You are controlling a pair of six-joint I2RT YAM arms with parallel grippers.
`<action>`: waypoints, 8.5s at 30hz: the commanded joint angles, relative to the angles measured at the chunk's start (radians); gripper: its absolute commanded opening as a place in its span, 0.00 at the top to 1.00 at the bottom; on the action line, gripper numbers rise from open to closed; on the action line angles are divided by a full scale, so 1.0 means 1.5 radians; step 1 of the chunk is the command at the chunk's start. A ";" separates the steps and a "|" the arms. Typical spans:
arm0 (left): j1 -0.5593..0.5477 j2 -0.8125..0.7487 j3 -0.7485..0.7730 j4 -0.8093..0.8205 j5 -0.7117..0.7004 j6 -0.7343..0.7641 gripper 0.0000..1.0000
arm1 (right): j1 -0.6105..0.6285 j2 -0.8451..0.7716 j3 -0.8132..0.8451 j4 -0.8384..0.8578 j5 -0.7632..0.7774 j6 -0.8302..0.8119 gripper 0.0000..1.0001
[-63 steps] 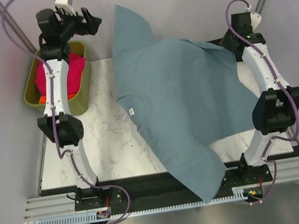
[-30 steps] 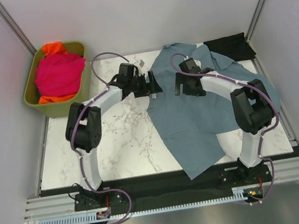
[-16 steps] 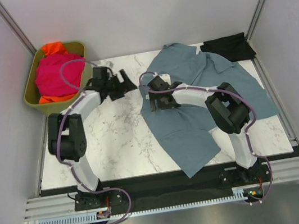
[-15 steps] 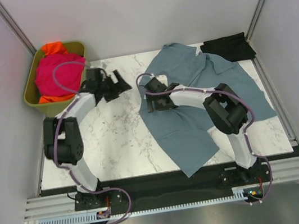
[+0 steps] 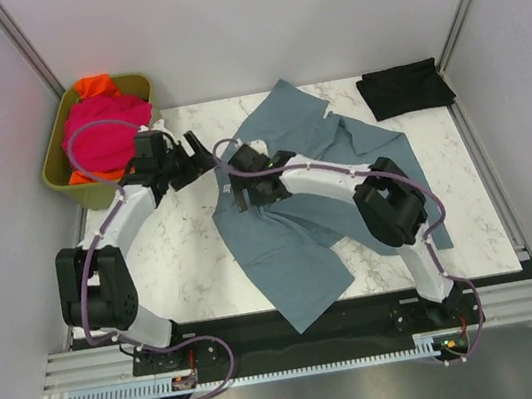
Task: Fold and stack the t-shirts
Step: Flatten the tshirt out
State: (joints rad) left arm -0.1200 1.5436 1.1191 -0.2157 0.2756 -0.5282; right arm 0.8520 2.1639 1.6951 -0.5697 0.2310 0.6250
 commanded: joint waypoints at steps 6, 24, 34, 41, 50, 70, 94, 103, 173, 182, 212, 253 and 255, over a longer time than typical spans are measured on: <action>-0.130 0.046 0.012 -0.002 -0.060 -0.014 0.09 | -0.163 -0.237 -0.070 -0.085 0.007 -0.069 0.02; -0.185 0.049 -0.188 0.002 -0.168 -0.064 0.09 | -0.409 -0.200 -0.299 0.048 -0.147 -0.064 0.02; -0.083 -0.154 -0.305 -0.074 -0.247 -0.078 0.06 | -0.498 -0.227 -0.424 0.072 -0.129 -0.012 0.02; -0.030 -0.303 -0.348 -0.093 -0.231 -0.073 0.04 | -0.492 -0.281 -0.465 0.085 -0.152 0.004 0.02; -0.051 -0.350 -0.211 -0.177 -0.141 0.006 0.08 | -0.448 -0.355 -0.269 -0.024 -0.042 -0.081 0.02; -0.062 -0.453 -0.203 -0.246 -0.101 0.158 0.09 | -0.446 -0.066 0.010 -0.081 0.052 -0.147 0.35; -0.062 -0.463 -0.205 -0.244 -0.093 0.157 0.10 | -0.441 -0.006 0.040 -0.094 0.100 -0.161 1.00; -0.063 -0.458 -0.206 -0.244 -0.091 0.158 0.10 | -0.458 0.020 0.171 -0.110 0.161 -0.220 1.00; 0.002 0.719 0.823 -0.179 -0.060 0.094 0.15 | -0.504 -0.517 -0.415 0.130 -0.213 -0.140 0.02; 0.053 0.735 0.953 -0.168 -0.099 0.150 0.04 | -0.505 -0.502 -0.412 0.132 -0.210 -0.143 0.02; -0.394 -0.356 -0.157 -0.345 -0.156 -0.107 0.15 | -0.443 -0.680 -0.533 0.031 -0.078 -0.092 0.02; -0.825 -0.146 -0.260 -0.297 -0.260 -0.420 0.26 | -0.443 -0.745 -0.576 -0.010 -0.062 -0.095 0.02; -0.842 -0.132 -0.242 -0.305 -0.271 -0.424 0.27 | -0.443 -0.748 -0.579 -0.010 -0.061 -0.098 0.02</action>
State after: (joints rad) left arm -1.3491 1.3170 0.7082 -0.5526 -0.0303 -1.1435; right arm 0.1844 1.0573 0.8394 -0.5854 0.1143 0.4931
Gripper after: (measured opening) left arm 0.732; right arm 0.982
